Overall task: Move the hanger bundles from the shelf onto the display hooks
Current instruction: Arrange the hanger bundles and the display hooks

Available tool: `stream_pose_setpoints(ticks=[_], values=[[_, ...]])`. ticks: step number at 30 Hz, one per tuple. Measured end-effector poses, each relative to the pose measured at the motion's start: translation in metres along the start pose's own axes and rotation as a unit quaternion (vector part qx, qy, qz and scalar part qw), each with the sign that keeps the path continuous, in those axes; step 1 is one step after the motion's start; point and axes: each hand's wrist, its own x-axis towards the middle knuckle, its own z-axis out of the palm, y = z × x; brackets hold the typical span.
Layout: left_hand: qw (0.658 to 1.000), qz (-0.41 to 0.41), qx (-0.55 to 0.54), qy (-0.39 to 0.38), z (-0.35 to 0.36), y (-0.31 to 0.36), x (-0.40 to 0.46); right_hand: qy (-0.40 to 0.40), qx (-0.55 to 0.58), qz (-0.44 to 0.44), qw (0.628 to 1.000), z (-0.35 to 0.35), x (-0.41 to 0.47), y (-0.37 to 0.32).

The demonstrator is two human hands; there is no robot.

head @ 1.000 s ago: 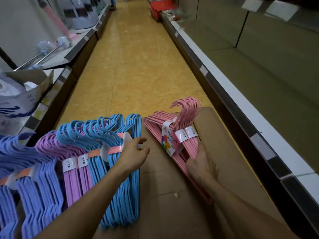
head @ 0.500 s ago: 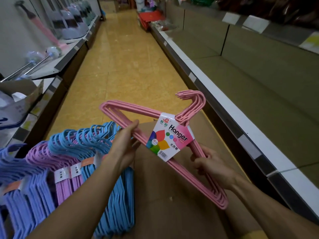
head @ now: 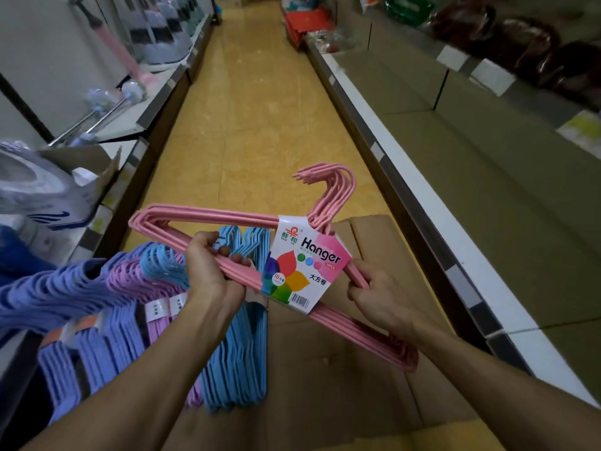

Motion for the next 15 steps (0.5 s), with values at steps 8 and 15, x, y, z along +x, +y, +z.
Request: stream_pose_setpoints(ticks=[8,15], values=[[0.999,0.047,-0.019,0.013,0.073,0.120,-0.129,0.037,-0.048,-0.043,0.997,-0.087,-0.061,-0.156],[0.996,0.091,-0.007,-0.010,0.182,0.294,-0.295,0.060,-0.042,-0.088,0.993,-0.205,-0.147,-0.365]])
